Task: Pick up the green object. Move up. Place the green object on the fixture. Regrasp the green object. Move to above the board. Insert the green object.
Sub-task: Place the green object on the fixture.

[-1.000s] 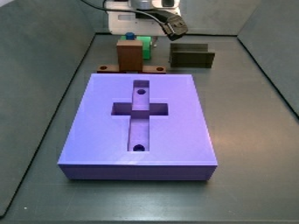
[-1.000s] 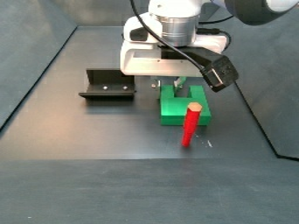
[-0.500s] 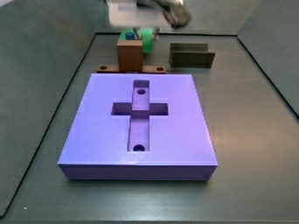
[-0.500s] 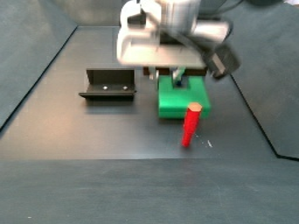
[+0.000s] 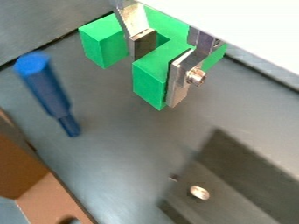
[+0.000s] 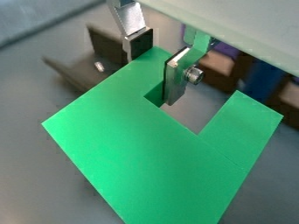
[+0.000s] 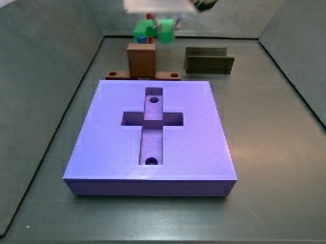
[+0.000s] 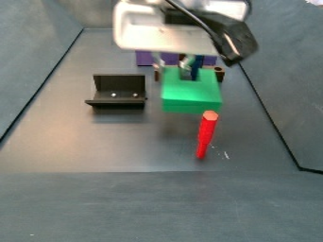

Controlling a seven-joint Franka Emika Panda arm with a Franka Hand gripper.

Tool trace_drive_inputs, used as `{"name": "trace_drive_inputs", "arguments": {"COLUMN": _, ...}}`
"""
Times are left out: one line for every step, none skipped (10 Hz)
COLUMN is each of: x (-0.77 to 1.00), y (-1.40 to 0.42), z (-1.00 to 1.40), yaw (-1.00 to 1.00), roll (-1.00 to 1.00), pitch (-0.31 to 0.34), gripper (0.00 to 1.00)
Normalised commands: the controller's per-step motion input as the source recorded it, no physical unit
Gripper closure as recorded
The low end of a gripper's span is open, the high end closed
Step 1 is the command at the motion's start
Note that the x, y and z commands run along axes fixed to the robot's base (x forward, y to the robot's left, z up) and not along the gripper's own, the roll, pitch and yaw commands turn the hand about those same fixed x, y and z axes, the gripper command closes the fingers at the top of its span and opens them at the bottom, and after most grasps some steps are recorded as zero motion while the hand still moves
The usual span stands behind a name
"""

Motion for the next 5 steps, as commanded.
{"name": "trace_drive_inputs", "arguments": {"x": 0.82, "y": 0.13, "z": 0.54, "yaw": -0.32, "roll": -0.88, "pitch": -0.203, "gripper": 1.00}}
{"name": "trace_drive_inputs", "arguments": {"x": 0.83, "y": 0.12, "z": 0.43, "yaw": -0.29, "roll": -0.89, "pitch": -0.260, "gripper": 1.00}}
{"name": "trace_drive_inputs", "arguments": {"x": 0.84, "y": 0.08, "z": 0.32, "yaw": -0.25, "roll": -0.86, "pitch": -0.297, "gripper": 1.00}}
{"name": "trace_drive_inputs", "arguments": {"x": 0.90, "y": 0.00, "z": 0.29, "yaw": -0.21, "roll": -0.81, "pitch": -0.183, "gripper": 1.00}}
{"name": "trace_drive_inputs", "arguments": {"x": 1.00, "y": 0.00, "z": 0.16, "yaw": -0.16, "roll": -0.67, "pitch": 0.000, "gripper": 1.00}}
